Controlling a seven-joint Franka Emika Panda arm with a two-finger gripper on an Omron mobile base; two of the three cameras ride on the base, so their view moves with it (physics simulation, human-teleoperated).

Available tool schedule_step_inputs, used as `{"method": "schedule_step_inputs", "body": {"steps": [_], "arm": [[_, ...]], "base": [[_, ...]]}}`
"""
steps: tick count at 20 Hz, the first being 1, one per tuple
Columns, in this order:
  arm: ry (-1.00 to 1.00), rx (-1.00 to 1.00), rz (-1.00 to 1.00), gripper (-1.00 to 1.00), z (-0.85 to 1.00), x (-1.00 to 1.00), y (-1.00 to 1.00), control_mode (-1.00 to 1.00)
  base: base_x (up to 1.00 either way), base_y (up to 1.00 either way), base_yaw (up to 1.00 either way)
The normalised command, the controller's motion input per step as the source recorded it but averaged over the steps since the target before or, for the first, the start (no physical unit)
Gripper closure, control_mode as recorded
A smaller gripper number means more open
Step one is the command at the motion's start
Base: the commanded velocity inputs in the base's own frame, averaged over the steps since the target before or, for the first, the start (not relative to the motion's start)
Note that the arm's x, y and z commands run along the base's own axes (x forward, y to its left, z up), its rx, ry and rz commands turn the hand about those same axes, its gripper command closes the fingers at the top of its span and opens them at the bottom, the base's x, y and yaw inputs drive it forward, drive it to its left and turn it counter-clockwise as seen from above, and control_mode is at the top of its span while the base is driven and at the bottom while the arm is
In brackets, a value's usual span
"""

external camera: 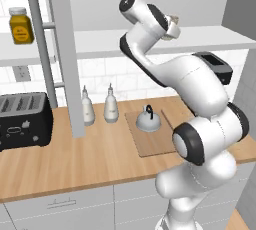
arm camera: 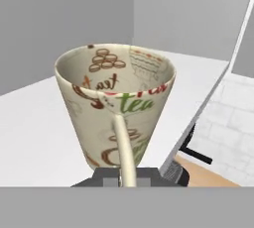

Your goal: Pick the kettle from the counter and place it on the tray. Then pick the mug from the cabinet and place it on the tray. Then close the cabinet doors.

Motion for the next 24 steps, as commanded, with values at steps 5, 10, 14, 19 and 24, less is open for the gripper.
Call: {"method": "schedule_step_inputs", "body": {"steps": [5,10,14,19,24], "arm": [[-0.09,-0.04,0.39,1.00,0.00,-1.00,-0.01,-1.00],[-0.04,-0.09,0.66,1.00,-0.05,-1.00,-0.08,-1.00],[0.00,-0.08,0.75,1.00,-0.12,-0.88,-0.16,-1.00],[0.00,-0.03,0.80,1.00,-0.13,-0.70,-0.23,-1.00],[0.01,-0.01,0.54,1.00,-0.19,-0.34,-0.26,-1.00]], "base": [[0.00,0.00,0.00],[0.00,0.00,0.00],[0.00,0.00,0.00],[0.00,0.00,0.00],[0.00,0.00,0.00]]}}
